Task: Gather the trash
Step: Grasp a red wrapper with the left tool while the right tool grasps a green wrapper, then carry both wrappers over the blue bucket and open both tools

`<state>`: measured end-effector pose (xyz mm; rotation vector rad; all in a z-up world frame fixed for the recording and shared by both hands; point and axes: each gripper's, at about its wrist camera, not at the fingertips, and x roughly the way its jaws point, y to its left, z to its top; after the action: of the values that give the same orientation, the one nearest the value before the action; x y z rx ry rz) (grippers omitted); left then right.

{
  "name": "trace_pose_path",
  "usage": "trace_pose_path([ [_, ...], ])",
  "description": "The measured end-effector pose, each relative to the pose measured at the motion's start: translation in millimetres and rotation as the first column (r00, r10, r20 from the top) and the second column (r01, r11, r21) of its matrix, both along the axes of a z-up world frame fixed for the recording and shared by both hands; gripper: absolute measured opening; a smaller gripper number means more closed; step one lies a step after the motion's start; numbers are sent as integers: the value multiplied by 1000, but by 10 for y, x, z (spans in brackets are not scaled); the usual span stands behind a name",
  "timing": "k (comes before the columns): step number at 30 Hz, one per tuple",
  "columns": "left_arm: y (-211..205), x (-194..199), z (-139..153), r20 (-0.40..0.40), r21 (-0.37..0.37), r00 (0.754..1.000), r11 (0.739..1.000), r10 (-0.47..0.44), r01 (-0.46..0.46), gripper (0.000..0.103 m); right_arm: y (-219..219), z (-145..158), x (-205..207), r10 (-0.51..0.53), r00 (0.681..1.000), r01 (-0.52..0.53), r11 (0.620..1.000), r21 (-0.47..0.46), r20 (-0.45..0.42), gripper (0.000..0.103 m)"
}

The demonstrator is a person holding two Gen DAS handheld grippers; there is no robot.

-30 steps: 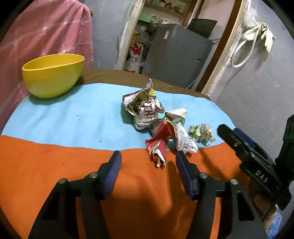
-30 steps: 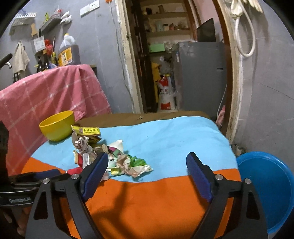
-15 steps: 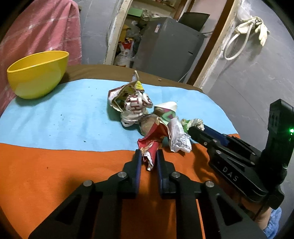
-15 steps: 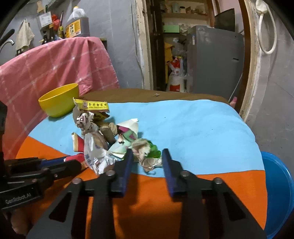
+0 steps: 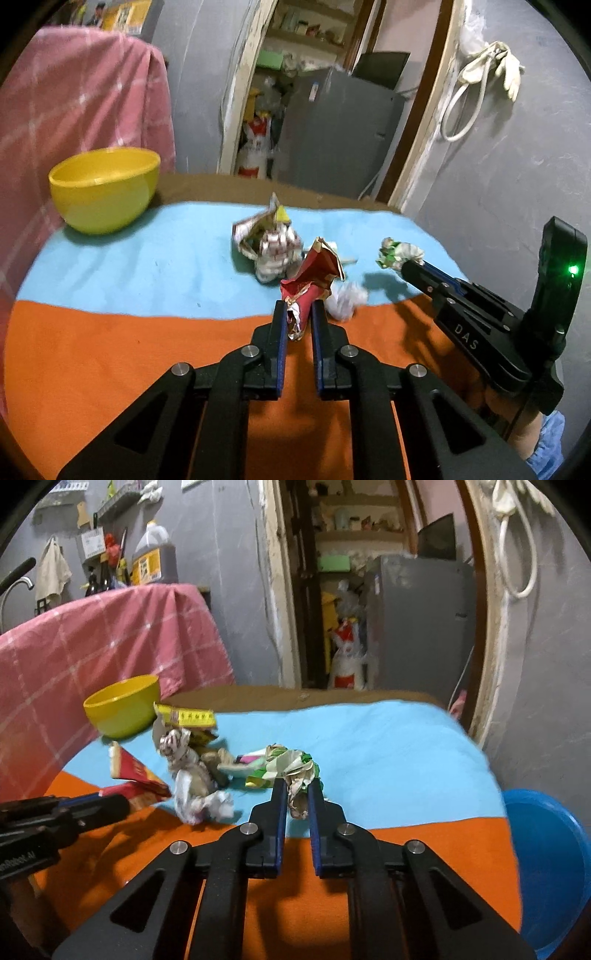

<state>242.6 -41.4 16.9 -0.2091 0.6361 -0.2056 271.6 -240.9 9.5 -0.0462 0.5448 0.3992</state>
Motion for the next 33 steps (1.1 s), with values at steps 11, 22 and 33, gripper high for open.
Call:
trace_pose_path([
  [11, -212, -87, 334, 186, 4, 983, 1000, -14, 14, 9, -256, 363, -320, -97, 960, 74, 993, 96, 264, 9],
  [22, -589, -85, 564, 329, 12, 937, 993, -118, 121, 10, -604, 561, -658, -243, 858, 187, 968, 165, 453, 9],
  [33, -1192, 46, 662, 359, 21, 899, 965, -251, 262, 10, -1061, 614, -806, -390, 791, 327, 921, 213, 471, 9],
])
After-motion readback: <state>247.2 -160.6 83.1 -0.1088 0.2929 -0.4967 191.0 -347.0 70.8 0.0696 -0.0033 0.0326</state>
